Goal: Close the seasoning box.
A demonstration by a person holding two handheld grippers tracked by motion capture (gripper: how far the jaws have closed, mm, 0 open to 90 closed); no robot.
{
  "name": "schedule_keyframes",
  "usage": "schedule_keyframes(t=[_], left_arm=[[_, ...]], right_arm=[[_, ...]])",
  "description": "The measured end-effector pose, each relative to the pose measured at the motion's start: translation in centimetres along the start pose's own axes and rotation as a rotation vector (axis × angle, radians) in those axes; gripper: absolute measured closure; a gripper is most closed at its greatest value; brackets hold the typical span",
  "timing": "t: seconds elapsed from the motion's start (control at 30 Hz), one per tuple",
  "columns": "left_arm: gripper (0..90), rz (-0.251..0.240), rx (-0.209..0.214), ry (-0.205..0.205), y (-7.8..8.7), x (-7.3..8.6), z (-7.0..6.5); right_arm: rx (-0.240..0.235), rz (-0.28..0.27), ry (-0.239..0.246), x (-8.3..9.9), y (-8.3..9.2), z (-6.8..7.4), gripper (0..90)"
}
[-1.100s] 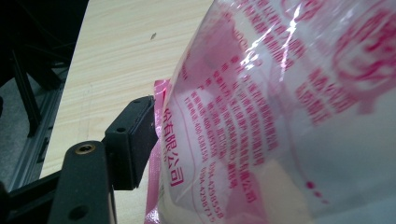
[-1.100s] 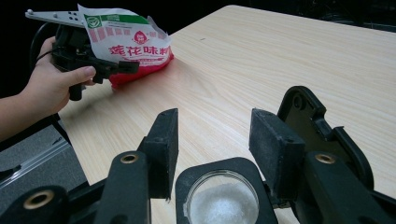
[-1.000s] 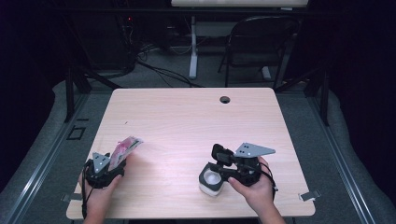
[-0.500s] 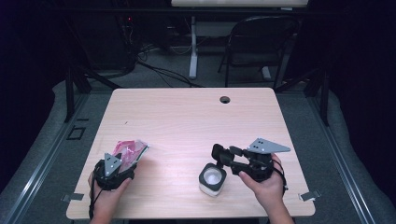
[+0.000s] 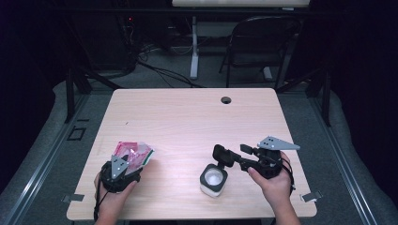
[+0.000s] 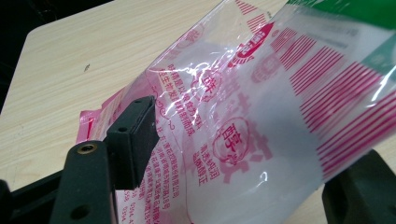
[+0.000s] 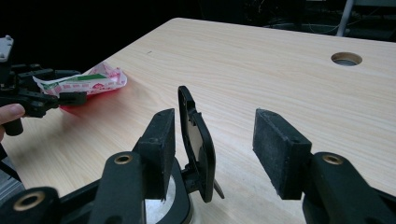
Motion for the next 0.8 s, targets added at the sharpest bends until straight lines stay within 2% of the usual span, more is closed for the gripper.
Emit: schedule_keyframes(t=[0.23,0.57,0.8], left_arm=[[35.4,-0.003,0.029,-0.017,0.1,-0.4,-1.3],[35.4,-0.007,0.097,-0.082,0.0,-1.1,-4.6],[35.4,-0.004,0.137,-0.102,-0.1,-1.2,-6.5]], right_arm=[[-0.008,0.004,0.0,0.1,-0.3,0.2,48.8],[-0.008,0.014,0.006,0.3,-0.3,0.3,48.8],[-0.011,0.012,0.01,0.4,-0.5,0.4,48.8]])
Point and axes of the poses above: each handheld gripper's, and its own axes: y roughly backward along the jaws, x roughly out of its underside, z roughly to its left, the point moved 10 cm from there along -y, roughly forward along the jaws, and after that the axes turned 6 degrees about -z, right-handed, at the moved point
